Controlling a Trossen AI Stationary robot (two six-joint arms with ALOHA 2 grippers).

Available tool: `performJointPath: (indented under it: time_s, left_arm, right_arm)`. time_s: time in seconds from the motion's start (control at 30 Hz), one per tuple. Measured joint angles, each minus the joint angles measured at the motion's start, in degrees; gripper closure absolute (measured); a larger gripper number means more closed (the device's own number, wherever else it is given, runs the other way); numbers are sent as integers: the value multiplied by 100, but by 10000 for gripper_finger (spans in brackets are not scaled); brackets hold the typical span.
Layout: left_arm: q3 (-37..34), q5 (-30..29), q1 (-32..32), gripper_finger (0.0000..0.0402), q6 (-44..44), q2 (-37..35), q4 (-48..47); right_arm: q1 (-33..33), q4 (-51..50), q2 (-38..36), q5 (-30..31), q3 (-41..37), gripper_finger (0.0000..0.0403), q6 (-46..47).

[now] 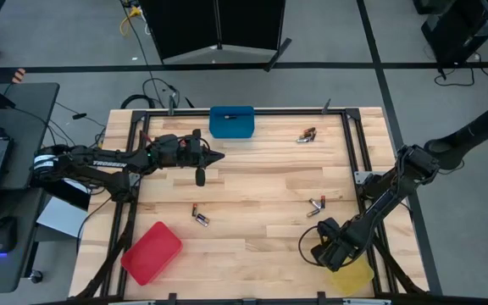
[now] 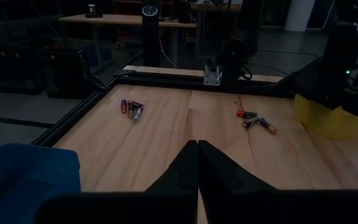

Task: Sort batteries
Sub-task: Put the silver battery into the yellow bin, then put the black-red battery into the red bin

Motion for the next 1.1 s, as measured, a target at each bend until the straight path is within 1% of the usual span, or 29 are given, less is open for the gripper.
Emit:
performJointPath:
  time_s: [0.1,0.2,0.33,0.4,0.67,0.9,1.0,1.1]
  left_arm:
    - [0,0,0,392,0,0,-1]
    - [0,0,0,392,4,0,0]
    - [0,0,0,392,42,0,0]
    - [0,0,0,392,62,1,0]
    - [0,0,0,392,76,1,0]
    - [0,0,0,392,79,1,1]
    - [0,0,0,392,79,0,2]
    - [0,0,0,392,79,0,2]
  right_arm:
    - [1,-7,0,0,-7,292,-186]
    - [0,-6,0,-55,-7,276,-215]
    - [-5,-67,7,-309,40,274,-304]
    - [-4,-159,11,-340,160,277,-331]
    - [-7,-911,9,-376,919,278,-677]
    - [-7,-1893,7,-407,1724,268,-1125]
    - [-11,-2320,7,-407,2057,264,-1413]
    - [-50,-2751,4,-324,2414,264,-1932]
